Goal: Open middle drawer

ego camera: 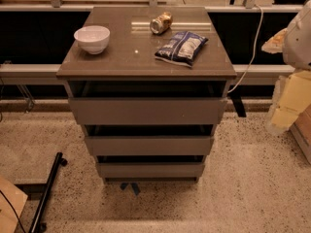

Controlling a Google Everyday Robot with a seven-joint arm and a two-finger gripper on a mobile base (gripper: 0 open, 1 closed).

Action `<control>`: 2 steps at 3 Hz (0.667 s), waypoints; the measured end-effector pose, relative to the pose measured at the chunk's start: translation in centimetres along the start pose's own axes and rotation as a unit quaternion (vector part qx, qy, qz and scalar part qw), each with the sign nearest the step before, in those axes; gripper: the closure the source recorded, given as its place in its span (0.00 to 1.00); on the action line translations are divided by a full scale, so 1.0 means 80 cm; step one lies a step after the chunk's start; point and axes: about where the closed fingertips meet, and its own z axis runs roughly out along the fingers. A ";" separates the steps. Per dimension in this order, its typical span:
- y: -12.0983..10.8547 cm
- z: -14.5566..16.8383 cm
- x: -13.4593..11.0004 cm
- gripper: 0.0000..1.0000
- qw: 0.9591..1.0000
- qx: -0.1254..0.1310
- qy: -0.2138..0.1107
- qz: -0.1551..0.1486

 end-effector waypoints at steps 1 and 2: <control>0.000 0.000 0.000 0.00 1.000 0.000 0.000 0.000; 0.001 0.015 0.001 0.00 1.000 0.011 -0.016 0.000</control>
Offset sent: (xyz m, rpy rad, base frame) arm 0.0106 0.0027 -0.0442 0.0889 -0.0884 0.0077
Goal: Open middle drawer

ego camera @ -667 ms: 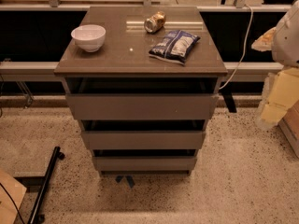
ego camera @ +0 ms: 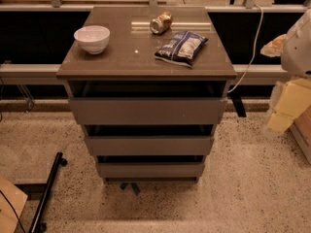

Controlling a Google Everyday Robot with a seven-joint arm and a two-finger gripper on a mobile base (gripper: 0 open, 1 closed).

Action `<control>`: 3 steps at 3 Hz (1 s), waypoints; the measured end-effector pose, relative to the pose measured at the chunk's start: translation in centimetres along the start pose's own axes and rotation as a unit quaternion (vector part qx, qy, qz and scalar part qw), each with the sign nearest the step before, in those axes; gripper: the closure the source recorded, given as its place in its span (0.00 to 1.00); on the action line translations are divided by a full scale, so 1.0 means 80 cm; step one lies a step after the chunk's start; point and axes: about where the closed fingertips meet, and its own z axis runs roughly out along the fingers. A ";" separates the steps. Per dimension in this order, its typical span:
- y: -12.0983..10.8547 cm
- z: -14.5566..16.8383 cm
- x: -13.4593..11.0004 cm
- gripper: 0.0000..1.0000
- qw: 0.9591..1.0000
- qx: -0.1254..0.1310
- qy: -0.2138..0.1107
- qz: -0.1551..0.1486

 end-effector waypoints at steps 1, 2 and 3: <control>-0.003 0.034 0.005 0.00 0.999 0.017 -0.032 0.004; -0.010 0.033 0.003 0.00 0.999 0.030 -0.036 0.005; -0.005 0.035 0.004 0.00 0.999 0.034 -0.027 0.008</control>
Offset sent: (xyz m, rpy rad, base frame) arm 0.0084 -0.0004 -0.0221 0.0455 -0.0404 0.0010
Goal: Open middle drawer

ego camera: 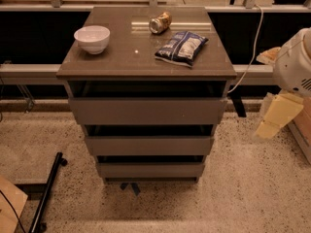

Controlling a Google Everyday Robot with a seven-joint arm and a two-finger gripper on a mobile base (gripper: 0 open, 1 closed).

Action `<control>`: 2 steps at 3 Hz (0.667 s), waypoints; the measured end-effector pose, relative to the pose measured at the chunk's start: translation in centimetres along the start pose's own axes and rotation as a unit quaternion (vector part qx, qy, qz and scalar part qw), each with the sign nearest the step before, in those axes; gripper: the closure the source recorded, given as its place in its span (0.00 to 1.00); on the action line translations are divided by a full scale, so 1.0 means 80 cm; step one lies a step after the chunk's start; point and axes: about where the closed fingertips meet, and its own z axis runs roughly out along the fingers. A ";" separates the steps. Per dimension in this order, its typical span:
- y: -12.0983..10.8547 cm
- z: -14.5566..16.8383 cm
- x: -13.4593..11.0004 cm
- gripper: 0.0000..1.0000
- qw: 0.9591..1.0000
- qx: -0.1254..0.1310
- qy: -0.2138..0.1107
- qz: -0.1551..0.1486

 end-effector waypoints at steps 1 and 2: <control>0.021 0.036 -0.003 0.00 1.000 -0.011 -0.004 0.007; 0.043 0.089 0.004 0.00 0.999 -0.031 -0.014 0.017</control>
Offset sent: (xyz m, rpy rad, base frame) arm -0.0013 0.0315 -0.1438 0.1069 0.1067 -0.0071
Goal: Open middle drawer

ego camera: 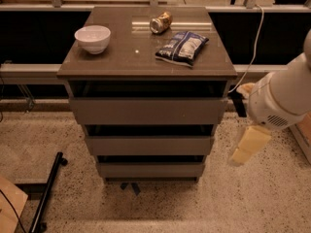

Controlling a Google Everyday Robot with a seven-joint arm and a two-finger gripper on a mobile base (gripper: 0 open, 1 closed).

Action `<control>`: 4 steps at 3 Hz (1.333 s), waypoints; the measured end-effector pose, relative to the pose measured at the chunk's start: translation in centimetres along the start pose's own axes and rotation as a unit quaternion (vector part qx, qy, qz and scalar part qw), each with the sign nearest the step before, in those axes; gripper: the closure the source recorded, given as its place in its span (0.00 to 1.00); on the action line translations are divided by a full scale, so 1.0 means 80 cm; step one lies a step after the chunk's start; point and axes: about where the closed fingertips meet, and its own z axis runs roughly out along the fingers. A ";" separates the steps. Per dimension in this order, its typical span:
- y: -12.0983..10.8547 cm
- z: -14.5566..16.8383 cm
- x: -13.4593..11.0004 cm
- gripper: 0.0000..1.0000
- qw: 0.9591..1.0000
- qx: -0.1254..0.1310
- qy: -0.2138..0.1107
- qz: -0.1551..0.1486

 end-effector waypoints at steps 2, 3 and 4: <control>0.014 0.114 0.020 0.00 0.999 -0.036 -0.019 0.026; 0.015 0.183 0.027 0.00 0.995 -0.066 -0.024 0.069; 0.017 0.190 0.029 0.00 0.994 -0.072 -0.024 0.075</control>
Offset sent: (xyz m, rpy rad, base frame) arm 0.0339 0.0163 -0.1509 0.1169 0.1148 -0.0440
